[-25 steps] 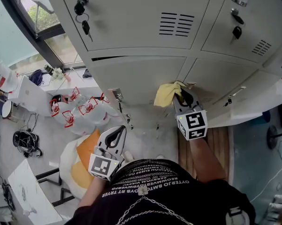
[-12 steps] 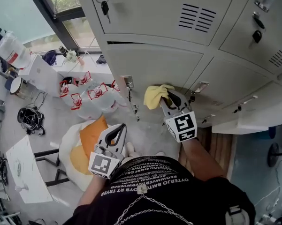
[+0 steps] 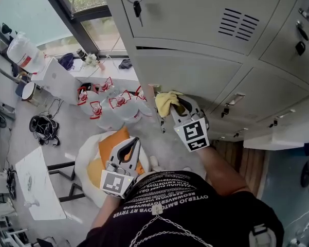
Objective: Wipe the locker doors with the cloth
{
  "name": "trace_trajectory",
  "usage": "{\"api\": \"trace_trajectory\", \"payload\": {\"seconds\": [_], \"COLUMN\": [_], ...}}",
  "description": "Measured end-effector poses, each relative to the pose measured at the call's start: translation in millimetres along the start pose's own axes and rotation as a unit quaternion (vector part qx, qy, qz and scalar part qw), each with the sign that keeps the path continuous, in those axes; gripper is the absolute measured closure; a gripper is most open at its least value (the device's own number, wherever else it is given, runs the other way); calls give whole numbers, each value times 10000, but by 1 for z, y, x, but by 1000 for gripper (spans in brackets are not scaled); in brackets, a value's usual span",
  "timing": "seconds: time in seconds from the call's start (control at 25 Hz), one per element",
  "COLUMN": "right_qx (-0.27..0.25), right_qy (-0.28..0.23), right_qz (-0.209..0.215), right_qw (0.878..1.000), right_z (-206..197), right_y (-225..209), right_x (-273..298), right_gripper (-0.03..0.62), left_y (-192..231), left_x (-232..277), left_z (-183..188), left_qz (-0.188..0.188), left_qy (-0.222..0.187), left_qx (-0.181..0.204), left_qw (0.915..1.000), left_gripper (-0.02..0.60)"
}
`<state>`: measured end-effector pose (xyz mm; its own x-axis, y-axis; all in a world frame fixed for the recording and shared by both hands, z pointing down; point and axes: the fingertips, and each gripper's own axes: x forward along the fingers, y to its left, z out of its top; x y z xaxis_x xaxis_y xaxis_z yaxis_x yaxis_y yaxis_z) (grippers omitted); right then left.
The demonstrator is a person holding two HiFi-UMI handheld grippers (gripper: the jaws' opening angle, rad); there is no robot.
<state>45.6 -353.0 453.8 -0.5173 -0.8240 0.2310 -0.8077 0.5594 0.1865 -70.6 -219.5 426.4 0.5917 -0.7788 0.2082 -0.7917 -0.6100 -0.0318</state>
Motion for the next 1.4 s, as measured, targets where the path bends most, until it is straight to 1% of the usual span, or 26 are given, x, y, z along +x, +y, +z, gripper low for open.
{"api": "trace_trajectory", "payload": {"seconds": [0.08,0.16,0.28,0.48,0.6,0.68,0.8,1.0,1.12,1.28,1.4], "right_qx": [-5,11,36,163,220,259,294,382,339,299,243], "right_qy": [33,68,156,319,400,474,576,750,749,553,468], "right_qz": [-38,-90,-250,-592,-818,-989,-1208,-1377,-1424,-1162,-764], "right_qw": [10000,9999,9996,9976,9956,9936,9906,9869,9864,9912,9957], "right_z": [0,-1,-7,-23,-32,-39,-49,-63,-66,-63,-65], "right_y": [1,-1,-9,-37,-55,-66,-83,-106,-115,-110,-93], "right_x": [1,0,-7,-29,-45,-57,-73,-96,-109,-119,-113], "right_gripper": [523,523,523,523,523,522,520,519,520,522,520], "left_y": [1,0,-4,-17,-28,-36,-48,-69,-80,-93,-102], "left_x": [5,11,23,44,54,60,68,74,75,69,61], "left_z": [3,3,4,8,8,8,12,14,15,9,0], "left_qz": [-161,-317,-610,-1101,-1350,-1499,-1655,-1730,-1670,-1405,-1159], "left_qy": [-71,-43,-84,-144,-112,-63,-103,-103,-166,-92,-16], "left_qx": [45,66,83,165,221,241,303,309,290,187,160], "left_qw": [9998,9995,9981,9937,9905,9884,9857,9844,9854,9899,9931], "left_gripper": [578,578,578,578,578,578,578,578,578,578,578]}}
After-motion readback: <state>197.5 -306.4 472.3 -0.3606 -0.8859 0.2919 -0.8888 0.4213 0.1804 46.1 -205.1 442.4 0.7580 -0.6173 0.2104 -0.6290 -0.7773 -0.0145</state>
